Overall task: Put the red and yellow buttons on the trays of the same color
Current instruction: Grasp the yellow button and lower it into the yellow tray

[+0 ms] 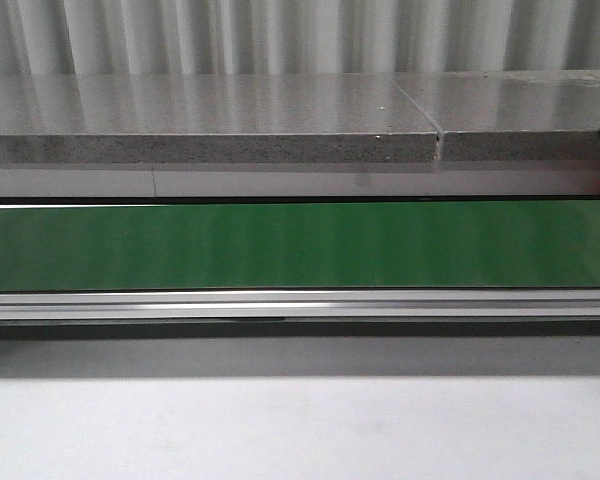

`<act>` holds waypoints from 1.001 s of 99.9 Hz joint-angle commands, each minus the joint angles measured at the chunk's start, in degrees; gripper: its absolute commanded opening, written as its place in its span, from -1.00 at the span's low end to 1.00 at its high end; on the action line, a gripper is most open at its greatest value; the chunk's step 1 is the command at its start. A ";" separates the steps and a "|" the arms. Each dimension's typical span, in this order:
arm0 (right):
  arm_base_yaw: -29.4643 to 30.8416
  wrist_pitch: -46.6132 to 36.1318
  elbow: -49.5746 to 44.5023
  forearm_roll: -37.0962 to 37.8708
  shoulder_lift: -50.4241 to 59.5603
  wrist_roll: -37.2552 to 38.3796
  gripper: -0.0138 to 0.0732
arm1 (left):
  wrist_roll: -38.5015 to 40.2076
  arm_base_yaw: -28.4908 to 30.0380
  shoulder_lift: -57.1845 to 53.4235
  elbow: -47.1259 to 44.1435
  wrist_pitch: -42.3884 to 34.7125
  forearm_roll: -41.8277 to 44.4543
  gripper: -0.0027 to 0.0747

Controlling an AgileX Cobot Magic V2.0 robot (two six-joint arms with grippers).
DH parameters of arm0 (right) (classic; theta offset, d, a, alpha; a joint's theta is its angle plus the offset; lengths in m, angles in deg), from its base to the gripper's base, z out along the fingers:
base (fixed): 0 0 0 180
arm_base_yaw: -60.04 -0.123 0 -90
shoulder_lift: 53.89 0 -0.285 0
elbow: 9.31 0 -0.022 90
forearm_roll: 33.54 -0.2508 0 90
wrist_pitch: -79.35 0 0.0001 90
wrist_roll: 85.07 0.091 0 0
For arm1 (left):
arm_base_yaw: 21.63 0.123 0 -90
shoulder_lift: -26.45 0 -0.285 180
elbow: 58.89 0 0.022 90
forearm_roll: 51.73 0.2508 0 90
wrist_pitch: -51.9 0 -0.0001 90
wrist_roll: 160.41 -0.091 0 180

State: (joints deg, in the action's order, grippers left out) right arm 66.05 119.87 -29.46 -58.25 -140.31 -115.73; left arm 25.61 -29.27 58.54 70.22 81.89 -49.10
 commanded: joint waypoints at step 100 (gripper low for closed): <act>35.10 -15.65 -20.47 13.71 14.82 34.36 -0.31 | 0.05 -0.44 0.25 1.56 -3.77 -0.29 -0.99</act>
State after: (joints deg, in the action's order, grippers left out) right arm 100.75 111.17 -49.10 -44.60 -126.91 -81.46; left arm 25.61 -29.27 58.54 70.22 81.89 -49.10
